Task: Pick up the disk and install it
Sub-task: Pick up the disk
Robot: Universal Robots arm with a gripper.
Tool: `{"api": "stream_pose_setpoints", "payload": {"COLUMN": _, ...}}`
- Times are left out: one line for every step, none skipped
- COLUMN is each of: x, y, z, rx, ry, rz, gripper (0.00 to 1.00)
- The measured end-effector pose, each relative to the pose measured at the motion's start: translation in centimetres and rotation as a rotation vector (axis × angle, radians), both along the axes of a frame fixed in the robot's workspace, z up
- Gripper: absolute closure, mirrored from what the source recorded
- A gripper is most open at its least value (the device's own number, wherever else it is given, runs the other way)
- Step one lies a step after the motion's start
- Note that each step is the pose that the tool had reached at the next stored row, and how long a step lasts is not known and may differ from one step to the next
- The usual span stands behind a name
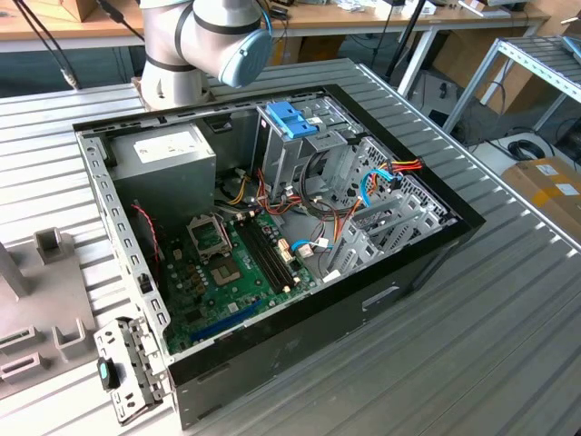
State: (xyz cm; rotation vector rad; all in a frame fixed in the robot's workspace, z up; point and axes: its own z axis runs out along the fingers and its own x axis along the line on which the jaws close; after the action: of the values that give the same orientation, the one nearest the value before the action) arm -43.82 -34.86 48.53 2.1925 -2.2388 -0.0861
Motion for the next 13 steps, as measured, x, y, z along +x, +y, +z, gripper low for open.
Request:
{"api": "stream_pose_setpoints", "payload": {"x": 0.0, "y": 0.0, "z": 0.07, "rx": 0.0, "ry": 0.0, "rz": 0.0, "gripper": 0.63}}
{"api": "stream_pose_setpoints", "payload": {"x": 0.0, "y": 0.0, "z": 0.15, "rx": 0.0, "ry": 0.0, "rz": 0.0, "gripper": 0.63}}
{"api": "stream_pose_setpoints", "payload": {"x": 0.0, "y": 0.0, "z": 0.24, "rx": 0.0, "ry": -0.0001, "rz": 0.0, "gripper": 0.63}}
{"api": "stream_pose_setpoints", "payload": {"x": 0.0, "y": 0.0, "z": 0.32, "rx": 0.0, "ry": 0.0, "rz": 0.0, "gripper": 0.63}}
{"api": "stream_pose_setpoints", "payload": {"x": 0.0, "y": 0.0, "z": 0.41, "rx": 0.0, "ry": 0.0, "rz": 0.0, "gripper": 0.63}}
{"api": "stream_pose_setpoints", "payload": {"x": 0.0, "y": 0.0, "z": 0.48, "rx": 0.0001, "ry": 0.0, "rz": 0.0, "gripper": 0.63}}
{"api": "stream_pose_setpoints", "payload": {"x": 0.0, "y": 0.0, "z": 0.58, "rx": 0.0, "ry": 0.0001, "rz": 0.0, "gripper": 0.63}}
{"api": "stream_pose_setpoints", "payload": {"x": 0.0, "y": 0.0, "z": 0.65, "rx": 0.0, "ry": 0.0, "rz": 0.0, "gripper": 0.63}}
{"api": "stream_pose_setpoints", "payload": {"x": 0.0, "y": 0.0, "z": 0.73, "rx": 0.0, "ry": 0.0001, "rz": 0.0, "gripper": 0.63}}
{"api": "stream_pose_setpoints", "payload": {"x": 0.0, "y": 0.0, "z": 0.8, "rx": 0.0, "ry": 0.0001, "rz": 0.0, "gripper": 0.63}}
{"api": "stream_pose_setpoints", "payload": {"x": 0.0, "y": 0.0, "z": 0.88, "rx": 0.0, "ry": 0.0001, "rz": 0.0, "gripper": 0.63}}
{"api": "stream_pose_setpoints", "payload": {"x": 0.0, "y": 0.0, "z": 0.95, "rx": 0.0, "ry": 0.0001, "rz": 0.0, "gripper": 0.63}}
{"api": "stream_pose_setpoints", "payload": {"x": 0.0, "y": 0.0, "z": 1.04, "rx": 0.0001, "ry": 0.0, "rz": 0.0, "gripper": 0.63}}
